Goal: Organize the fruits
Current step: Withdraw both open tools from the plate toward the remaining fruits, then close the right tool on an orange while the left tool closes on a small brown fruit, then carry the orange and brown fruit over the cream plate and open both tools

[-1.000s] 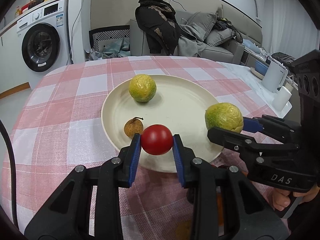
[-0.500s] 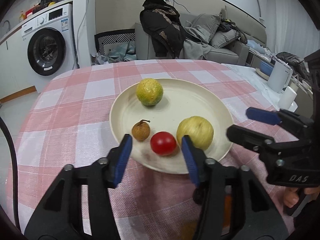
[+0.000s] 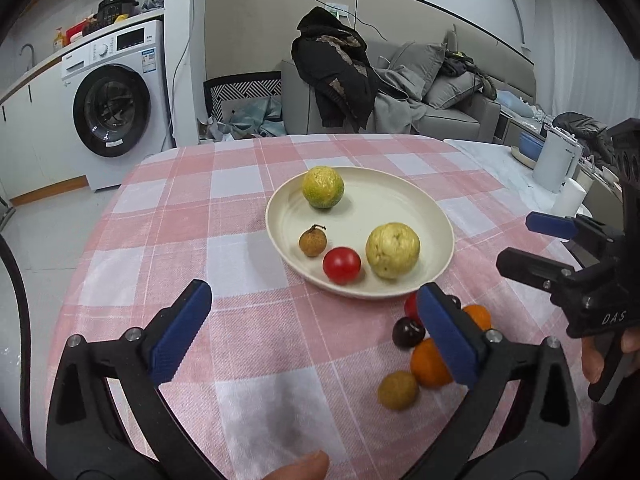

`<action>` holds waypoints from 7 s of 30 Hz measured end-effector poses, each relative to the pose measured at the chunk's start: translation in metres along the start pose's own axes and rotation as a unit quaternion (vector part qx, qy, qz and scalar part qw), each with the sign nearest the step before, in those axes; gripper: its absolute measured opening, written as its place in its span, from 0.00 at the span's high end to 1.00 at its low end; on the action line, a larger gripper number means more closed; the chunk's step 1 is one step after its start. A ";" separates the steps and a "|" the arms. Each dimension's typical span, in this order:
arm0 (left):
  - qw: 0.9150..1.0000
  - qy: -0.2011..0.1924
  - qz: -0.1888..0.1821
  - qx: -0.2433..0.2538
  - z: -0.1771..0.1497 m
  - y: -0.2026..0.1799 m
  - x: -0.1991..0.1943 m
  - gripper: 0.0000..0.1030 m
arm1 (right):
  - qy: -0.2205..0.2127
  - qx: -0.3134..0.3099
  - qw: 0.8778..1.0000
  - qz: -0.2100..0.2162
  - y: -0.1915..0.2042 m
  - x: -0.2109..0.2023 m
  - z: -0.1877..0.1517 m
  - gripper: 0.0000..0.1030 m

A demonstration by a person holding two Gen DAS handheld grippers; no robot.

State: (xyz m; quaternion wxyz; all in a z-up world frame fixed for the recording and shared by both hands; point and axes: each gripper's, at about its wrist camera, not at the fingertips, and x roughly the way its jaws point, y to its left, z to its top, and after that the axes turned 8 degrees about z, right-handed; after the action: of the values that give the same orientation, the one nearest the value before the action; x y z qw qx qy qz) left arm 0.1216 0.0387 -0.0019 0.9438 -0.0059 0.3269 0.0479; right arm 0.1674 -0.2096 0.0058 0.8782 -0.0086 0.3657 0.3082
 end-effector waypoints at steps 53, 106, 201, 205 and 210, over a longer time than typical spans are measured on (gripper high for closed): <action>0.993 0.085 -0.028 0.081 -0.047 -0.034 0.007 0.01 | 0.122 -0.031 0.992 -0.007 0.013 0.043 -0.049 0.00; 0.985 0.108 -0.075 0.110 -0.057 -0.040 0.014 0.66 | 0.077 -0.007 0.994 0.078 0.014 0.023 -0.040 0.61; 0.999 0.041 -0.015 -0.003 0.054 0.006 0.138 0.77 | 0.036 0.006 0.999 0.036 -0.023 0.081 0.024 0.60; 0.999 0.045 -0.018 -0.009 0.053 0.008 0.135 0.75 | 0.023 -0.010 0.999 0.030 -0.019 0.075 0.025 0.52; 0.999 0.039 -0.001 0.003 0.048 0.007 0.118 0.48 | 0.003 -0.004 1.000 0.025 -0.022 0.056 0.025 0.30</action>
State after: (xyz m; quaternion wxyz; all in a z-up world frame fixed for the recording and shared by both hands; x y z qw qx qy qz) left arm 0.2426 0.0579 -0.0370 0.9304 -0.0051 0.3637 0.0457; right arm 0.2258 -0.1916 -0.0166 0.8690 -0.0042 0.3670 0.3318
